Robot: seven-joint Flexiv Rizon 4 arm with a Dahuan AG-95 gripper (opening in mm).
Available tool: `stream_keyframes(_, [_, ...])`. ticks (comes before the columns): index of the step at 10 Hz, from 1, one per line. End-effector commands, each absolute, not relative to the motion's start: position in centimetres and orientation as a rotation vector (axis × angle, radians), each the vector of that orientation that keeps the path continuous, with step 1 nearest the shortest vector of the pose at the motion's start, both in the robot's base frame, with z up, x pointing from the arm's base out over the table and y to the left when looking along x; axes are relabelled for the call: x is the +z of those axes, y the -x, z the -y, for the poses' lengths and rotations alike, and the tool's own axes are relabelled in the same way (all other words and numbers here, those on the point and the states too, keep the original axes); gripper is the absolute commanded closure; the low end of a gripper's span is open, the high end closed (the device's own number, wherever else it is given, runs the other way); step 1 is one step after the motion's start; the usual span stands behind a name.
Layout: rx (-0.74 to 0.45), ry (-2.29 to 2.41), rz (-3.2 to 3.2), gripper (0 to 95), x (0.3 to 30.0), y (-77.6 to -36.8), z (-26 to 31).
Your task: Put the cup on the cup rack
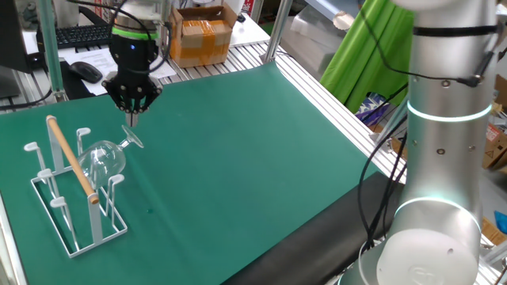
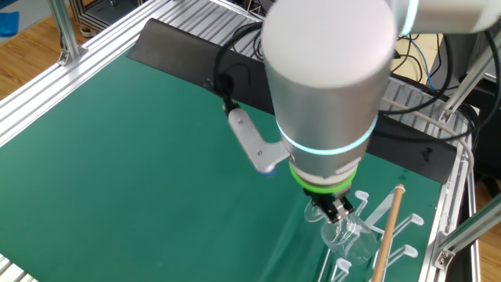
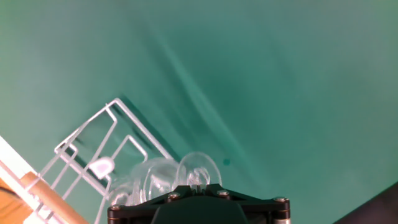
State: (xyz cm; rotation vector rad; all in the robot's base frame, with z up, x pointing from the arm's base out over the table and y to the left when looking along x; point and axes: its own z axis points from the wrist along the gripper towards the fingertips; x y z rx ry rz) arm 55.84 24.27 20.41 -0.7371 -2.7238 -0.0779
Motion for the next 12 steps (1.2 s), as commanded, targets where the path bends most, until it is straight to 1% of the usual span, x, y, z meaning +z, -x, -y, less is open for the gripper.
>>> stream_keyframes(1, [-0.05,0.725,2.746,95.0,20.1,-55.9,-24.1])
stream_keyframes(3, [-0.026,0.72,2.76,95.0,19.8,-56.0,-24.1])
stream_keyframes(6, [-0.023,0.723,2.769,95.0,18.9,-55.5,-24.2])
stream_keyframes(9, [-0.029,0.733,2.763,95.0,18.6,-54.9,-24.5])
stream_keyframes(12, [-0.066,0.753,2.745,95.0,18.5,-54.7,-24.6])
